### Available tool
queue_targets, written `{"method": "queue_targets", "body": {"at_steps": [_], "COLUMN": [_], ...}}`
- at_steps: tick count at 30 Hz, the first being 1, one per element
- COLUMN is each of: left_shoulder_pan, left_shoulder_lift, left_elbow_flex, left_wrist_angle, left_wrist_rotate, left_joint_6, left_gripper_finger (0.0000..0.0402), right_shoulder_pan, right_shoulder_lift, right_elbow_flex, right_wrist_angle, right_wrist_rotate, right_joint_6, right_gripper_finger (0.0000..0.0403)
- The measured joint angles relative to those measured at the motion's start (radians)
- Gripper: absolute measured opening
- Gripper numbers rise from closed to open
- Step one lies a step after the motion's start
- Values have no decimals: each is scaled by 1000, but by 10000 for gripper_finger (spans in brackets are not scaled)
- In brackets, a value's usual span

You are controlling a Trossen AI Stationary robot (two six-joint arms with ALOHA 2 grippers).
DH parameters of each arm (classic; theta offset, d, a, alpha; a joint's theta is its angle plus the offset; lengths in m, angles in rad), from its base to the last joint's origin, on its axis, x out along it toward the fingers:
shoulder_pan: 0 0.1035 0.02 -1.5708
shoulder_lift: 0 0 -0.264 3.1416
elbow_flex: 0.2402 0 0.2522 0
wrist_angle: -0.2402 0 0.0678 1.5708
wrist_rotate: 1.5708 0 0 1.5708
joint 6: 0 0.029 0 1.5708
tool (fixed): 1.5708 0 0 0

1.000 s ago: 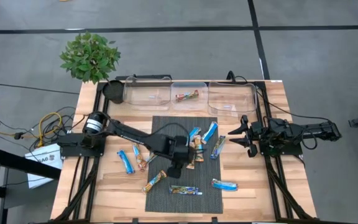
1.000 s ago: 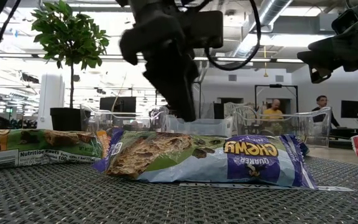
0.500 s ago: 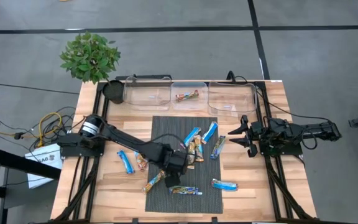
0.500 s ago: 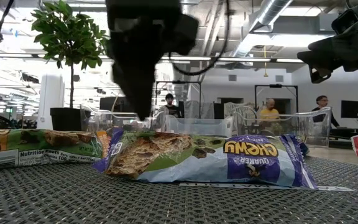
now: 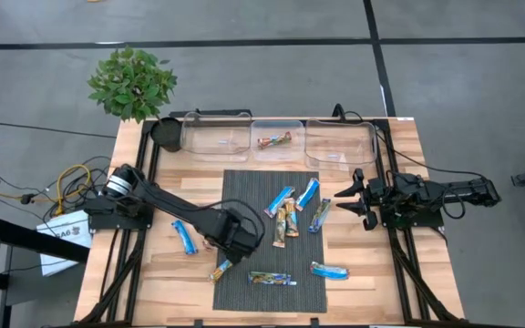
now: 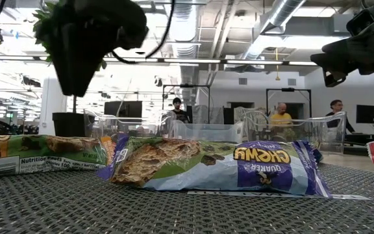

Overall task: Pick and place Granola Bars by type
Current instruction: Put the left blue granola bar into the right transparent bin

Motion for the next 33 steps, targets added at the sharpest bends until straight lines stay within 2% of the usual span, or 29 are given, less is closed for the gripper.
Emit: {"method": "queue_targets", "body": {"at_steps": [7,13,17,20,25,30,33], "left_shoulder_pan": [-25,-38,-38,-35,-31,-25,-25], "left_shoulder_lift": [-32,-67,-102,-144,-243,-354,-419], "left_elbow_flex": [0,-2,-52,-120,-289,-488,-581], "left_wrist_angle": [-145,-158,-156,-105,72,231,265], "left_wrist_rotate": [-32,-93,-118,-121,-114,-39,6], "left_joint_6": [-228,-350,-391,-400,-418,-485,-535], "left_gripper_finger": [151,151,151,151,151,151,151], "right_shoulder_pan": [0,0,0,0,0,0,0], "right_shoulder_lift": [0,0,0,0,0,0,0], "right_elbow_flex": [0,0,0,0,0,0,0], "right_wrist_angle": [0,0,0,0,0,0,0], "right_wrist_rotate": [0,0,0,0,0,0,0], "right_joint_6": [0,0,0,0,0,0,0], "right_gripper_finger": [133,134,133,133,134,133,134]}}
